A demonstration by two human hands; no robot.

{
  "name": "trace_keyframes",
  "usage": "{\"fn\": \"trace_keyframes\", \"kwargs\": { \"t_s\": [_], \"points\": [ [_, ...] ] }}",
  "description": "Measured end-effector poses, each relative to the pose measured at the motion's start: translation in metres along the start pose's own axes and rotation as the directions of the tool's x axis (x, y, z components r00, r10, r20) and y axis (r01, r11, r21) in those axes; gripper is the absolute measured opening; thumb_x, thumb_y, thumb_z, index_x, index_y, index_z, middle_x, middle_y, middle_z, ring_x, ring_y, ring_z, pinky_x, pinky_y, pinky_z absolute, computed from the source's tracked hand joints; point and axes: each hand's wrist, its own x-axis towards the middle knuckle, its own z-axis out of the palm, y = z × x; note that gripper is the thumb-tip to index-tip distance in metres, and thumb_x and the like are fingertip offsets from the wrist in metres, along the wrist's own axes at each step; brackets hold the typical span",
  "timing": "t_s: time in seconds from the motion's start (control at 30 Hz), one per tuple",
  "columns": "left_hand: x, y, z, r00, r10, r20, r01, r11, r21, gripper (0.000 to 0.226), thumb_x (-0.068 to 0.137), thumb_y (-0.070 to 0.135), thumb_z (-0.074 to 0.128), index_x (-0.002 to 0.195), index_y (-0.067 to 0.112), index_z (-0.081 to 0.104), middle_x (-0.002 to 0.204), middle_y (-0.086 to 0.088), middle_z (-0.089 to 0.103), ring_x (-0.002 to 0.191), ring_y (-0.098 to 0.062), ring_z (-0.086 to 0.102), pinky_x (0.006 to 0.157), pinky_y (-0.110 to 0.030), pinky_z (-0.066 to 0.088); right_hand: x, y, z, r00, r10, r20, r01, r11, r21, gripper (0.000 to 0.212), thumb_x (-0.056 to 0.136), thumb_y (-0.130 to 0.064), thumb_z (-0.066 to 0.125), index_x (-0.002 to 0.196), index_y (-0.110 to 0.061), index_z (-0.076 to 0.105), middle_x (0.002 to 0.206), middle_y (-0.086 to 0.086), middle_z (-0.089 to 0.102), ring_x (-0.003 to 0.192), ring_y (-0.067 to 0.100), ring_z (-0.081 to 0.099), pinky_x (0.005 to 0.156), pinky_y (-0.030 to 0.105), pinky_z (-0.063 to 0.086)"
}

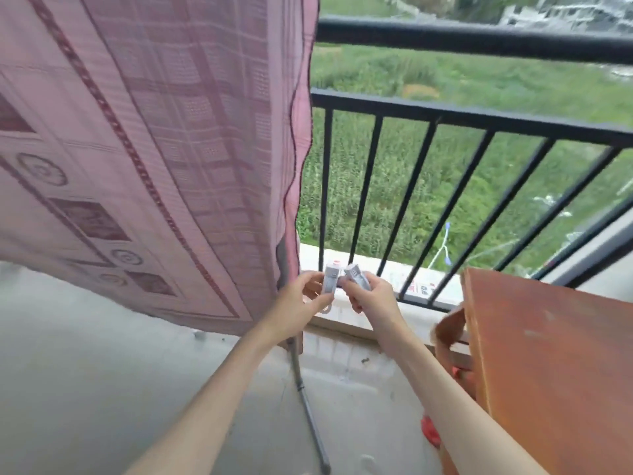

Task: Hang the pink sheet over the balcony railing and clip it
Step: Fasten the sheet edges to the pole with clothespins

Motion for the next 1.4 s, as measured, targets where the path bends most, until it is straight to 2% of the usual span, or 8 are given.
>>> {"fn": "trace_keyframes", "kwargs": {
  "t_s": [0.17, 0.37, 0.53, 0.6, 0.73, 0.93, 1.13, 1.4],
  "points": [
    [-0.004, 0.009, -0.024, 0.969, -0.048, -0.244, 0.025, 0.995, -0.097, 0.019, 0.083, 0.019, 0.066, 0.101, 0.015, 0.062, 0.096, 0.0, 0.069, 0.092, -0.013, 0.064, 0.084, -0.026, 0.049, 0.017, -0.019, 0.012, 0.982, -0.086, 0.169, 0.098, 0.993, -0.065, 0.029, 0.089, -0.028, 0.059, 0.068, -0.015, 0.044, 0.056, -0.002, 0.039, 0.052, 0.013, 0.035, 0.054, 0.027, 0.029],
    [-0.007, 0.032, -0.024, 0.865, -0.032, -0.5, -0.042, 0.99, -0.136, 0.012, 0.081, 0.021, 0.069, 0.09, 0.027, 0.064, 0.089, 0.011, 0.069, 0.082, 0.001, 0.063, 0.076, -0.015, 0.048, 0.031, -0.042, 0.009, 0.84, -0.118, 0.53, 0.162, 0.986, -0.036, 0.04, 0.083, -0.041, 0.061, 0.08, -0.002, 0.056, 0.05, -0.012, 0.04, 0.05, 0.008, 0.032, 0.051, 0.02, 0.027],
    [-0.003, 0.047, -0.023, 0.819, -0.003, -0.574, -0.031, 0.998, -0.049, 0.014, 0.082, 0.034, 0.066, 0.094, 0.027, 0.068, 0.089, 0.013, 0.07, 0.082, 0.003, 0.061, 0.075, -0.014, 0.047, 0.046, -0.06, 0.003, 0.763, -0.213, 0.611, 0.303, 0.952, -0.046, 0.015, 0.088, -0.013, 0.061, 0.095, -0.001, 0.057, 0.066, -0.001, 0.045, 0.051, 0.004, 0.04, 0.052, 0.017, 0.036],
    [-0.002, 0.051, -0.02, 0.73, 0.021, -0.683, -0.047, 0.999, -0.02, 0.015, 0.086, 0.037, 0.059, 0.093, 0.025, 0.066, 0.087, 0.014, 0.069, 0.083, 0.005, 0.06, 0.072, -0.01, 0.045, 0.054, -0.065, 0.003, 0.764, -0.255, 0.593, 0.307, 0.952, 0.013, 0.004, 0.09, -0.013, 0.058, 0.091, -0.009, 0.058, 0.068, 0.005, 0.047, 0.052, 0.006, 0.04, 0.052, 0.018, 0.035],
    [0.009, 0.053, -0.024, 0.412, 0.1, -0.906, 0.0, 0.994, 0.11, 0.022, 0.085, 0.025, 0.063, 0.099, 0.017, 0.049, 0.091, 0.006, 0.053, 0.081, -0.004, 0.049, 0.07, -0.002, 0.036, 0.076, -0.082, 0.006, 0.817, -0.339, 0.466, 0.337, 0.937, 0.092, 0.041, 0.087, -0.04, 0.051, 0.08, -0.001, 0.061, 0.061, 0.003, 0.046, 0.05, 0.009, 0.041, 0.058, 0.022, 0.037],
    [0.032, 0.041, -0.03, 0.388, 0.071, -0.919, 0.155, 0.978, 0.141, 0.028, 0.085, 0.014, 0.063, 0.107, 0.01, 0.048, 0.097, 0.002, 0.051, 0.081, -0.011, 0.049, 0.059, -0.009, 0.036, 0.094, -0.097, 0.042, 0.756, -0.378, 0.534, 0.346, 0.924, 0.163, 0.038, 0.096, -0.029, 0.044, 0.114, 0.003, 0.056, 0.106, 0.008, 0.068, 0.095, 0.008, 0.065, 0.077, 0.017, 0.053],
    [0.038, 0.028, -0.028, 0.39, 0.103, -0.915, 0.082, 0.986, 0.146, 0.012, 0.089, 0.009, 0.055, 0.095, 0.008, 0.065, 0.087, -0.003, 0.065, 0.076, -0.011, 0.057, 0.065, 0.0, 0.038, 0.097, -0.088, 0.065, 0.73, -0.292, 0.619, 0.175, 0.954, 0.243, 0.027, 0.097, -0.028, 0.044, 0.075, -0.017, 0.057, 0.099, 0.007, 0.069, 0.094, 0.005, 0.065, 0.08, 0.014, 0.05],
    [0.056, 0.014, -0.028, 0.373, 0.091, -0.923, 0.074, 0.989, 0.128, 0.024, 0.085, 0.01, 0.063, 0.108, 0.012, 0.061, 0.102, 0.002, 0.061, 0.089, -0.008, 0.058, 0.073, 0.002, 0.037, 0.111, -0.086, 0.069, 0.701, -0.262, 0.664, 0.157, 0.964, 0.215, 0.032, 0.095, -0.032, 0.045, 0.078, -0.012, 0.062, 0.101, 0.007, 0.069, 0.096, 0.008, 0.066, 0.092, 0.025, 0.049]
  ]
}}
